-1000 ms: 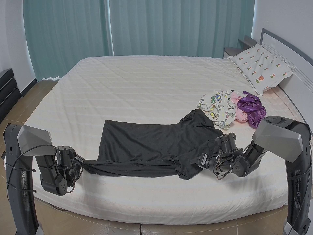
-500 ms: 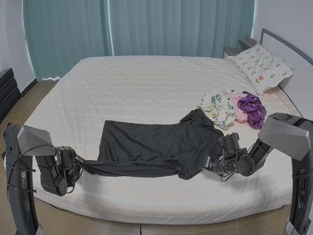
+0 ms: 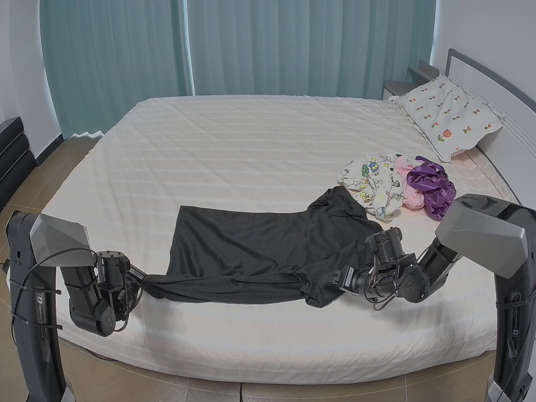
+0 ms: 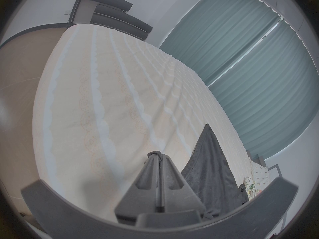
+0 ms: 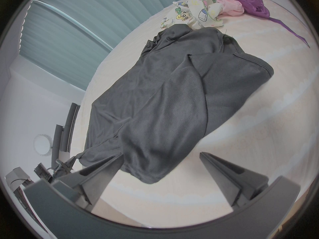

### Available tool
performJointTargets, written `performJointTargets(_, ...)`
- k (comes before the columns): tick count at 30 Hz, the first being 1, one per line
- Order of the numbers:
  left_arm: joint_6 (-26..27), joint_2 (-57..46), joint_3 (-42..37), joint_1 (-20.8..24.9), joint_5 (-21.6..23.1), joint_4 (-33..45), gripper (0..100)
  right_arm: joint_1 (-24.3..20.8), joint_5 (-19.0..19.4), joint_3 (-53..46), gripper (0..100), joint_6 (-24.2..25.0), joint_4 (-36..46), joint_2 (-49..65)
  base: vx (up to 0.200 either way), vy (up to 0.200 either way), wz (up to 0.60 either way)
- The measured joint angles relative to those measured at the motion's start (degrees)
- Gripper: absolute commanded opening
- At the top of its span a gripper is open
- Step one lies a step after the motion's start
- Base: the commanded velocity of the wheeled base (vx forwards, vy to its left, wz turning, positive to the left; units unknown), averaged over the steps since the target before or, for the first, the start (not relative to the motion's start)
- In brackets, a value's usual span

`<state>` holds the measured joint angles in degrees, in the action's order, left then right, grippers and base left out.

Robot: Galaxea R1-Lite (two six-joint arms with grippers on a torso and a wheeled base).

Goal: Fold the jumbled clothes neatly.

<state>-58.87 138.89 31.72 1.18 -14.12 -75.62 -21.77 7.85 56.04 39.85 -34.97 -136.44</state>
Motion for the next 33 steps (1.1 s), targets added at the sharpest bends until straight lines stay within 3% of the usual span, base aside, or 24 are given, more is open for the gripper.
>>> performJointTargets(6,0.0,0.0,0.1,-0.1,0.0,0.0,0,-0.8,-1.8,3.1,100,0.1,2.2,-1.7,0.0,0.0,0.0)
performJointTargets(7,0.0,0.0,0.1,-0.1,0.0,0.0,0,-0.8,-1.9,3.4,0,0.1,2.2,-2.0,0.0,0.0,0.0)
performJointTargets(22,0.0,0.0,0.1,-0.1,0.0,0.0,0,-0.8,-2.1,3.0,0,0.1,3.1,-2.5,0.0,0.0,0.0)
performJointTargets(33,0.7,-0.6,-1.3,0.1,0.0,-0.4,0,1.5,-1.3,-5.0,0,-0.1,4.1,5.7,0.0,0.0,0.0)
